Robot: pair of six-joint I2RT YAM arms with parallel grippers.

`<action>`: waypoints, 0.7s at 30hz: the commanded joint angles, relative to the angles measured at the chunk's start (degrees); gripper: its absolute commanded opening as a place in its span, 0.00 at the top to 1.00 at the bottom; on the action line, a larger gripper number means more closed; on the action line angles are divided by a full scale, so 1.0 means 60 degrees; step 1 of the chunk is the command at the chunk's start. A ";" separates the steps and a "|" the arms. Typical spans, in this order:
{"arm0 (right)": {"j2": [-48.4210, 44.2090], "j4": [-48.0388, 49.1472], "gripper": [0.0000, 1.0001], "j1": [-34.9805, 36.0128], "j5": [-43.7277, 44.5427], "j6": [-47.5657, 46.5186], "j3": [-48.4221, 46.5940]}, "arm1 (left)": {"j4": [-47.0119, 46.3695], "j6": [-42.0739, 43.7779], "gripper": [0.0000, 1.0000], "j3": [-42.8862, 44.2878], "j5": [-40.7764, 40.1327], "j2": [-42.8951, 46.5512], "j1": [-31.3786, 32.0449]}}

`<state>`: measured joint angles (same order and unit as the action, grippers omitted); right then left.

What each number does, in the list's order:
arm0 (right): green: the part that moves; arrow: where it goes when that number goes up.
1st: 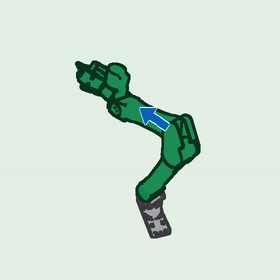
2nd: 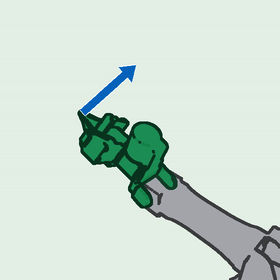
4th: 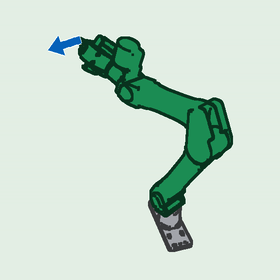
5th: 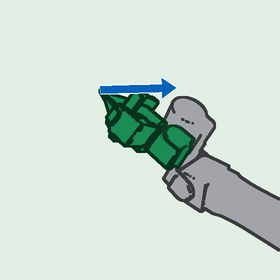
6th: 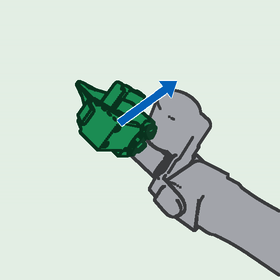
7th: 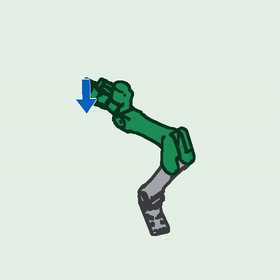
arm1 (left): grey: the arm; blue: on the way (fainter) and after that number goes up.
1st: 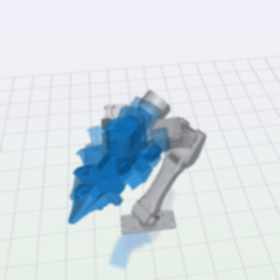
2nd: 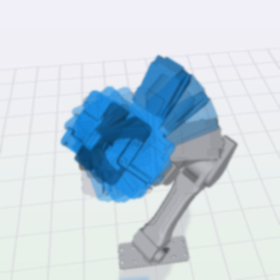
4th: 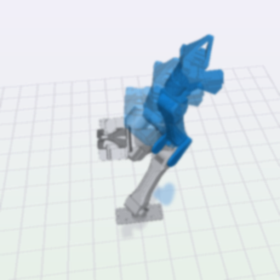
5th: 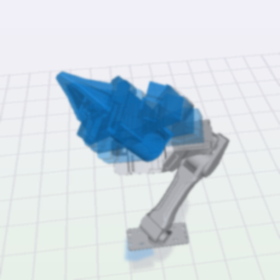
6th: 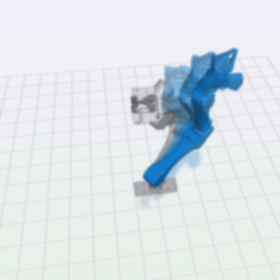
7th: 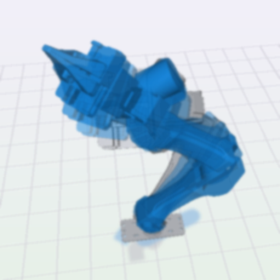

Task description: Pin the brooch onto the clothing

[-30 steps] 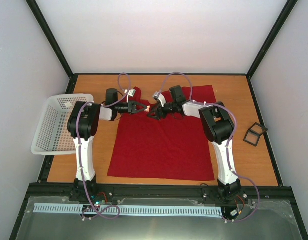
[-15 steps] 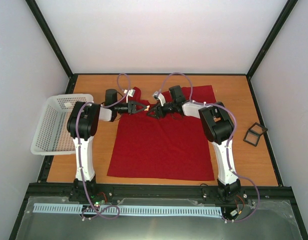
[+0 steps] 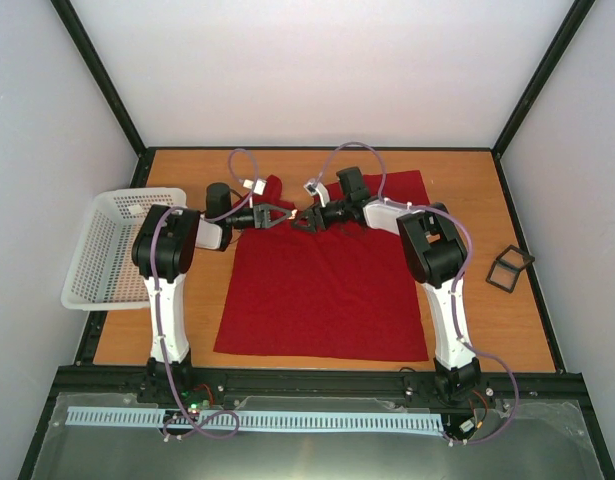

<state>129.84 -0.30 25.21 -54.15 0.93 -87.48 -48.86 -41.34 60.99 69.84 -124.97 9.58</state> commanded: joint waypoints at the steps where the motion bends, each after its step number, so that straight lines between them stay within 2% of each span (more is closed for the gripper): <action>1: 0.0341 0.0461 0.40 -0.0330 0.0668 0.0491 -0.0591 | -0.0485 -0.0012 0.99 -0.0260 0.1137 0.0599 0.0252; 9: 0.0544 0.0308 0.41 -0.0448 0.0559 0.0834 -0.0852 | -0.0239 0.1131 0.99 -0.0622 0.0924 0.1220 0.0478; 17: 0.0642 0.0482 0.42 -0.0511 0.0772 0.1588 -0.0871 | 0.1199 0.2760 0.99 -0.0503 0.0528 0.1715 0.0779; 21: 0.0673 0.0811 0.42 -0.0623 0.1035 0.2241 -0.0759 | 0.1436 0.3153 0.99 -0.0622 0.0258 0.2025 0.0899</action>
<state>131.44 -1.02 24.18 -58.72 8.54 -90.91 -42.78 -27.31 58.02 61.73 -117.34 10.94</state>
